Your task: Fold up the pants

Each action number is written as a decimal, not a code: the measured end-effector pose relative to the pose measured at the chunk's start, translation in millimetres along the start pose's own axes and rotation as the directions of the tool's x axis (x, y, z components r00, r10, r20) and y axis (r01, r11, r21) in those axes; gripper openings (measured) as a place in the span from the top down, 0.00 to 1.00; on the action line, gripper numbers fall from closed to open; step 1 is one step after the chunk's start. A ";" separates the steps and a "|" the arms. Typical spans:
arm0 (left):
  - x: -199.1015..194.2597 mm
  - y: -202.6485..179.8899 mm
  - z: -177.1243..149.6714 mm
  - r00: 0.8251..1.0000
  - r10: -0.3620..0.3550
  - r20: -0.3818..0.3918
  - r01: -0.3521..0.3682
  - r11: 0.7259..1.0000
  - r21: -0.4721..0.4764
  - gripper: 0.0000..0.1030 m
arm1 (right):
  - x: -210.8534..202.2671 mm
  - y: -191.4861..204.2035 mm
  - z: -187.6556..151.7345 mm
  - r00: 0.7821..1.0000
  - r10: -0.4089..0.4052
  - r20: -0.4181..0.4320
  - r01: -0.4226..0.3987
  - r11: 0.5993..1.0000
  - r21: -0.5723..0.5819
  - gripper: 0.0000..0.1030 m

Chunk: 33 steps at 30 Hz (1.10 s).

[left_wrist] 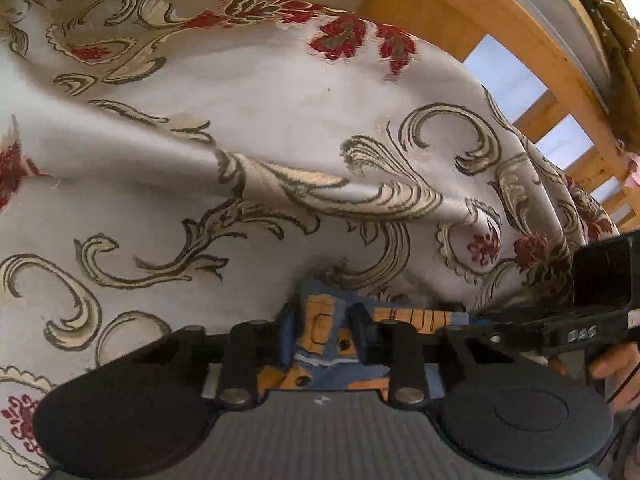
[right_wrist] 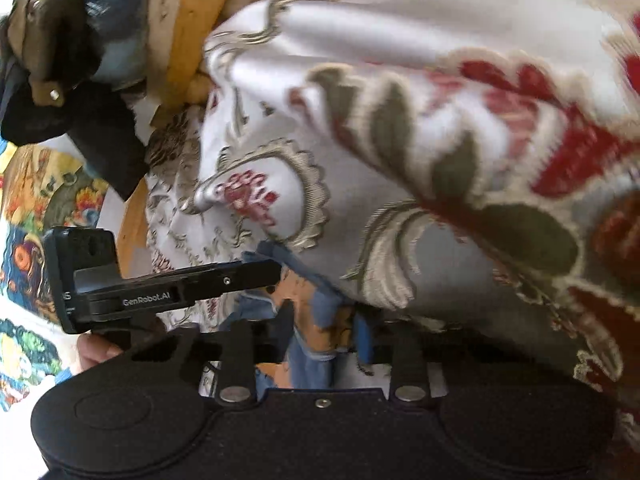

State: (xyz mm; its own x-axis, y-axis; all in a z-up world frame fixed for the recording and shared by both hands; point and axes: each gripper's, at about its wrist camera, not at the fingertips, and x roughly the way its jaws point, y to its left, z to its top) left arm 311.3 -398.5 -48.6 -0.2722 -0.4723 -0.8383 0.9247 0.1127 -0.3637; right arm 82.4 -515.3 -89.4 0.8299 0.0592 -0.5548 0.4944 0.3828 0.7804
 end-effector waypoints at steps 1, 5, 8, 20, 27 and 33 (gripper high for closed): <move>1.1 -1.0 0.5 1.000 0.002 0.002 -0.002 1.000 0.000 0.78 | 1.2 -2.2 0.0 1.000 -0.001 0.004 0.001 1.000 0.009 0.82; -7.9 -14.2 2.8 0.997 0.032 0.067 -0.032 0.999 0.003 0.84 | -0.9 10.0 -5.1 0.999 -0.024 0.041 0.028 0.994 -0.103 0.86; -15.0 -28.5 2.0 0.992 0.056 0.113 -0.058 0.998 0.015 0.85 | -12.7 31.3 -14.1 0.991 -0.039 0.131 0.075 0.958 -0.277 0.88; -10.5 -44.5 2.2 0.961 0.248 0.121 -0.243 0.969 -0.049 0.62 | -1.9 29.8 -17.9 0.985 -0.096 0.142 0.143 0.917 -0.373 0.88; -86.6 -49.3 -32.3 0.893 0.420 0.160 -0.333 0.858 -0.392 0.18 | -12.2 20.7 -16.1 0.989 -0.056 0.135 0.103 0.924 -0.367 0.82; -134.1 -80.1 -119.2 0.774 0.535 0.339 -0.308 0.786 -0.536 0.02 | -9.9 20.8 -18.5 0.988 -0.018 0.154 0.077 0.920 -0.384 0.77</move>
State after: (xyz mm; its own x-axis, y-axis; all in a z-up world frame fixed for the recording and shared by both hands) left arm 242.0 -240.0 44.5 0.3739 -0.6014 -0.7060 0.6677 0.7029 -0.2452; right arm 79.7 -490.9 -73.0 0.8506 -0.0901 -0.5180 0.4194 0.7106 0.5650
